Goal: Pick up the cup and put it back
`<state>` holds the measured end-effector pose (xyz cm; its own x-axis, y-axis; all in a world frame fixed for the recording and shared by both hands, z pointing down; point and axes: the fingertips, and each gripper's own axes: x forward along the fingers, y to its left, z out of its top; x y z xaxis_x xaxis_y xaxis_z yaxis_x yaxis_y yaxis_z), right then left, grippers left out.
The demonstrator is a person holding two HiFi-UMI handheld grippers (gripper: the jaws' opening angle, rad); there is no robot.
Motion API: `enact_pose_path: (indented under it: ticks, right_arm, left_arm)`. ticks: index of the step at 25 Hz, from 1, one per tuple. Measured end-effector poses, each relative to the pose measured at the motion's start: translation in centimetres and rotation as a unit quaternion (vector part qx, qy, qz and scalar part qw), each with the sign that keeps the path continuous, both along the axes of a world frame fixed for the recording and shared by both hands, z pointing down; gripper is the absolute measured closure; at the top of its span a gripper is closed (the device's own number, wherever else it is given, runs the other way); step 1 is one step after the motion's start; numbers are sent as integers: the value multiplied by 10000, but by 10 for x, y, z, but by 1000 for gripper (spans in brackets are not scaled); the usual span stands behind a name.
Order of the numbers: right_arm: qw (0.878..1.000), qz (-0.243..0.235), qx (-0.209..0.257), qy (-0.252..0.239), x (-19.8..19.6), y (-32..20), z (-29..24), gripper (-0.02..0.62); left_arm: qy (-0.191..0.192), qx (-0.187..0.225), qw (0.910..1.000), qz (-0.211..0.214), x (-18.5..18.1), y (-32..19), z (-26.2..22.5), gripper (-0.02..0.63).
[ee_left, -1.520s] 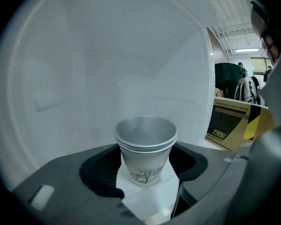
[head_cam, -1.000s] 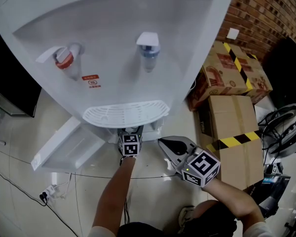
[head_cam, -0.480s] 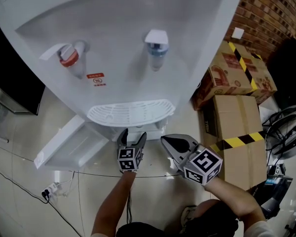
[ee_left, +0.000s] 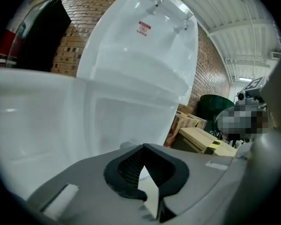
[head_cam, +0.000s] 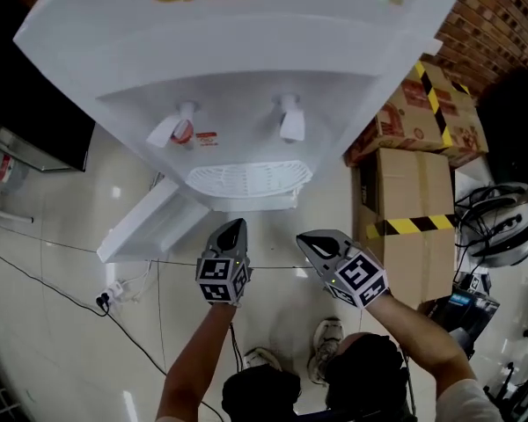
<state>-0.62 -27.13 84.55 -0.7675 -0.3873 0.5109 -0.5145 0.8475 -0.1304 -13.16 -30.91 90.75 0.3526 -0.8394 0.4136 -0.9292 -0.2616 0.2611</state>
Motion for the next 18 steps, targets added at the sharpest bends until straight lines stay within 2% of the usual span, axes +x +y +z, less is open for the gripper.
enact_pose_path:
  ticks: [3,7,12,14,18]
  right_arm:
    - [9983,329,-487,-7,8,11,-37,581]
    - [9954,479,-822,121,16,47,-105,581]
    - [9943,516,-811,453,18,90,-213,581]
    - [9940,627,-806,384,12,95,-260,581]
    - [9908,1125,-747,-44,8,101,-359,581]
  left_arm:
    - [-70,-371,9992,-122,-1,37,-43,603]
    - [-159,-778,9967,-166,-2,98,-117,604]
    - [91,-1076,9936,-337,-8,184,-234,605]
    - [227,-1165,9915,-530,-17,207,-279,606]
    - [561,-1000,9893,-903,-30,243,-378,606]
